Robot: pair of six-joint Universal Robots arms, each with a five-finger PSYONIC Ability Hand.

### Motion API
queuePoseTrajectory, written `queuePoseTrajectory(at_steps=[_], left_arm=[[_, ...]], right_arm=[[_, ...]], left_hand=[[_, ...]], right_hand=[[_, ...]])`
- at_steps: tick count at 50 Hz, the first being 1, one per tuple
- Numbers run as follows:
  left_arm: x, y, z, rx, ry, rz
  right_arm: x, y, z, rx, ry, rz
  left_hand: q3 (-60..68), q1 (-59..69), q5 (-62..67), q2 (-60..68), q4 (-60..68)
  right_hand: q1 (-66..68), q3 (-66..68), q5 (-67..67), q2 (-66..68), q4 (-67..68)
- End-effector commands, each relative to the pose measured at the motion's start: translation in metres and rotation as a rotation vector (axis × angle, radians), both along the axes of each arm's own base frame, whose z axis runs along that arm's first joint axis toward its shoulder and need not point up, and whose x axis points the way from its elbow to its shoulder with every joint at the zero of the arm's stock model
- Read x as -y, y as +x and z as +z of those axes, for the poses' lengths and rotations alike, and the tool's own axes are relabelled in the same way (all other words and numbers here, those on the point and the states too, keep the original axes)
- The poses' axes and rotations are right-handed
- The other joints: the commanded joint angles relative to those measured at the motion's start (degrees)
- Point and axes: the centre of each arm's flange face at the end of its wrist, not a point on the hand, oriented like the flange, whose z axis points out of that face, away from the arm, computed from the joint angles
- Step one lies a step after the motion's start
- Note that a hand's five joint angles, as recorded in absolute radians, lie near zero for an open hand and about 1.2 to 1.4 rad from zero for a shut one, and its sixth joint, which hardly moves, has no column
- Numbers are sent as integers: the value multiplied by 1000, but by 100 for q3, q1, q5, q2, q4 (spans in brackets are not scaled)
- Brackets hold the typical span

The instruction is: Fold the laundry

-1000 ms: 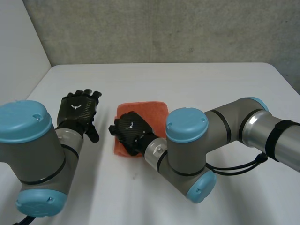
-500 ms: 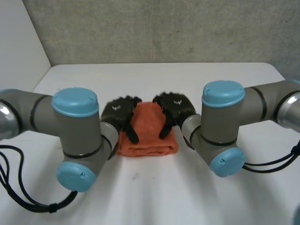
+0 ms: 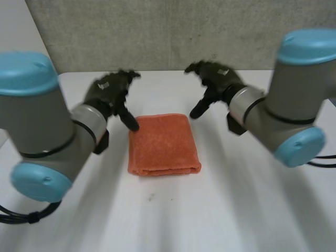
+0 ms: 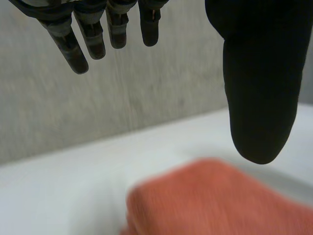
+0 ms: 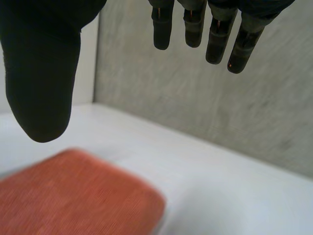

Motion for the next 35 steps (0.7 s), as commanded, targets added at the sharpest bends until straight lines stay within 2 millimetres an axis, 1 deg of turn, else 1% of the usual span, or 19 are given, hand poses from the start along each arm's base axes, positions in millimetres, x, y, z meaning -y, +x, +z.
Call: queuePoseTrajectory(at_steps=[1,3,4,5,6,7,8,9,14,18,20,22,35], left_arm=[[-15,22,61,-72,-137,30],[-21,38,75,-73,-152,64],[-21,38,75,-73,-152,64],[-23,46,78,-69,-150,79],[-23,46,78,-69,-150,79],[-22,53,81,-67,-146,102],[-21,59,83,-67,-146,117],[-21,59,83,-67,-146,117],[-22,63,86,-62,-142,128],[-22,62,87,-60,-141,123],[-22,62,87,-58,-137,125],[-22,63,87,-56,-134,125],[-25,62,81,-46,-114,120]], right_arm=[[-7,-50,67,88,-192,-161],[-8,-76,85,87,-259,-255],[-8,-76,85,87,-259,-255],[-9,-88,90,70,-280,-293],[-13,-95,96,57,-303,-316],[-13,-96,96,56,-303,-317],[-16,-101,98,41,-317,-329],[-19,-104,99,26,-320,-336],[-25,-107,98,1,-314,-340],[-25,-108,98,-13,-298,-340],[-23,-113,97,-26,-283,-358],[-23,-114,97,-28,-282,-361],[-22,-112,90,-39,-257,-353]], left_hand=[[41,-43,-161,54,42],[41,-43,-161,54,42],[41,-43,-161,54,42],[41,-43,-161,54,42],[41,-43,-161,54,42],[41,-43,-161,54,42],[41,-43,-161,54,42],[41,-43,-161,54,42],[41,-43,-161,54,42],[41,-43,-161,54,42],[41,-43,-161,54,42],[41,-43,-161,54,42],[41,-43,-161,54,42]], right_hand=[[-209,-232,-396,-271,-335],[-209,-232,-396,-271,-335],[-209,-232,-396,-271,-335],[-209,-232,-396,-271,-335],[-209,-232,-396,-271,-335],[-209,-232,-396,-271,-335],[-209,-232,-396,-271,-335],[-209,-232,-396,-271,-335],[-209,-232,-396,-271,-335],[-209,-232,-396,-271,-335],[-209,-232,-396,-271,-335],[-209,-232,-396,-271,-335],[-209,-232,-396,-271,-335]])
